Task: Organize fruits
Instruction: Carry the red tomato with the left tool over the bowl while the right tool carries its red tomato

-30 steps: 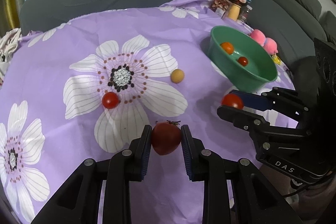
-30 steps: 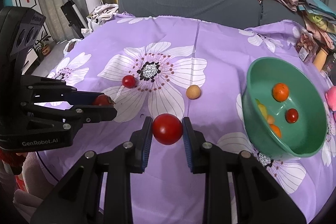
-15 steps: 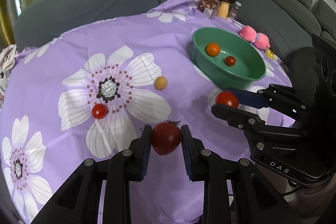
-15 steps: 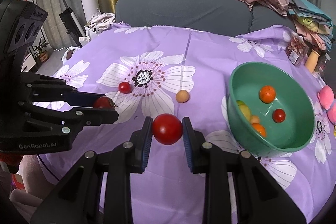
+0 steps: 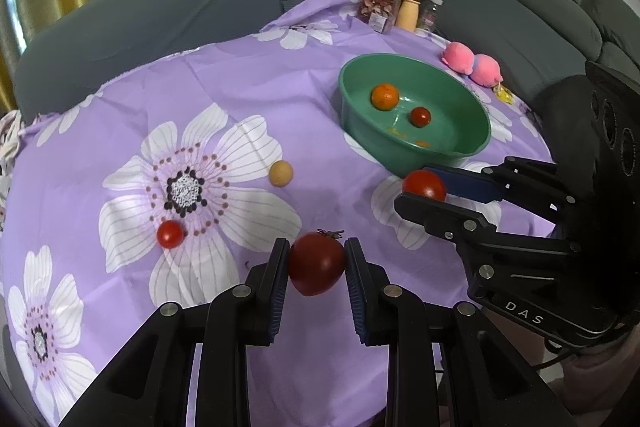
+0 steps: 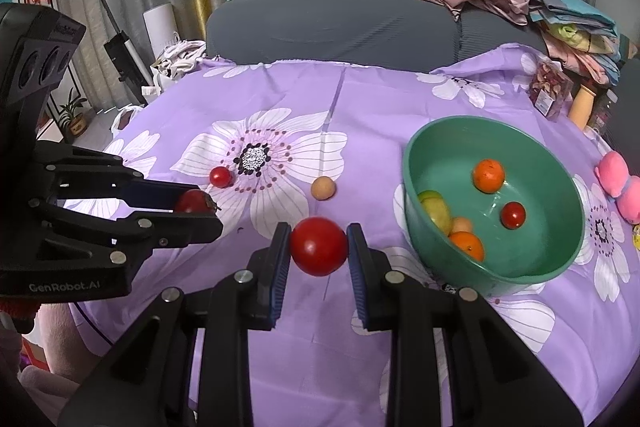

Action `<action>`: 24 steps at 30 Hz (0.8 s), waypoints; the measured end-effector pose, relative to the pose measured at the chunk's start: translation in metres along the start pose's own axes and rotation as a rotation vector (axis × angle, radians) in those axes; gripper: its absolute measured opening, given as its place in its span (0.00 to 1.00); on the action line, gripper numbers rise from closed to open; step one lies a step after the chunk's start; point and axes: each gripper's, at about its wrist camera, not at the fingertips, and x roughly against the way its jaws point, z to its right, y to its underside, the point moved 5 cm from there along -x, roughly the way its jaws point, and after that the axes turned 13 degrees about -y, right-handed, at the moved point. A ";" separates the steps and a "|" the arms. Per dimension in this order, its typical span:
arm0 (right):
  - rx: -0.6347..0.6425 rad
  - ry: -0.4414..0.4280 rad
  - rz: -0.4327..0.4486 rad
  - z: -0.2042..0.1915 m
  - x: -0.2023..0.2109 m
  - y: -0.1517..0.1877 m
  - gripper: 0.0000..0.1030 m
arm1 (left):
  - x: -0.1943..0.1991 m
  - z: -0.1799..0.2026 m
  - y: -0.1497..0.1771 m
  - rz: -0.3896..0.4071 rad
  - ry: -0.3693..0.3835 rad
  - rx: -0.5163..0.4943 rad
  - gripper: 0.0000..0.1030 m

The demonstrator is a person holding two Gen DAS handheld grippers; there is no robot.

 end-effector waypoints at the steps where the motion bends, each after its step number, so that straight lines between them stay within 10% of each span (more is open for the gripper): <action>1: -0.004 0.001 0.003 0.002 0.001 0.000 0.28 | 0.000 0.001 -0.001 0.001 0.001 -0.003 0.27; 24: -0.085 0.052 0.039 0.048 0.016 0.004 0.28 | -0.016 0.038 -0.038 0.018 0.046 -0.077 0.27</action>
